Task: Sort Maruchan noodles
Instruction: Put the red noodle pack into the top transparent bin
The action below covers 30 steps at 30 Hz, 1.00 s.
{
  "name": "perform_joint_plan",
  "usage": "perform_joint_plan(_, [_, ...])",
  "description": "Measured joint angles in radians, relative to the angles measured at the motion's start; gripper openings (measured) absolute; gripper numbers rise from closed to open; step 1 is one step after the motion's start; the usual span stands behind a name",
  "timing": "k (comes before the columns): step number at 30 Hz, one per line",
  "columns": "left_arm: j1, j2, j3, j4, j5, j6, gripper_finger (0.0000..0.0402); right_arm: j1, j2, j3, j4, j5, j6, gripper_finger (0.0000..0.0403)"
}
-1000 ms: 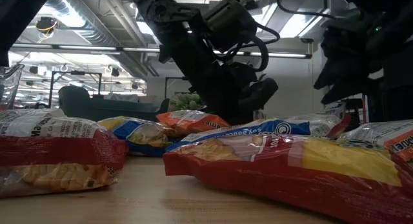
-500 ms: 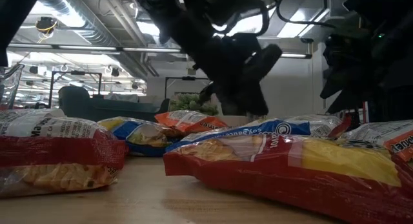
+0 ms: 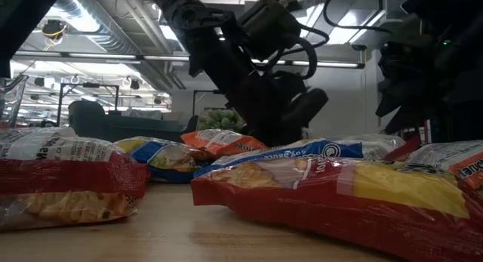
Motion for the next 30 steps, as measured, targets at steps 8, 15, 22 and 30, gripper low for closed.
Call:
perform_joint_plan(8, [-0.002,0.016,0.002,0.002,-0.006,-0.003,0.0041,0.000,0.000,0.000,-0.013,0.035,0.008,0.0218])
perform_joint_plan(15, [-0.045,-0.025,0.001,0.105,-0.033,0.055,0.0041,0.000,0.001,0.000,-0.011,0.037,-0.004,0.0218])
perform_joint_plan(22, [-0.015,-0.009,0.001,0.168,-0.052,0.080,0.0038,0.000,0.001,0.000,-0.011,0.037,-0.011,0.0218])
perform_joint_plan(30, [0.025,0.030,0.001,0.177,0.011,0.073,0.0005,0.000,0.001,0.000,-0.012,0.033,-0.010,0.0218])
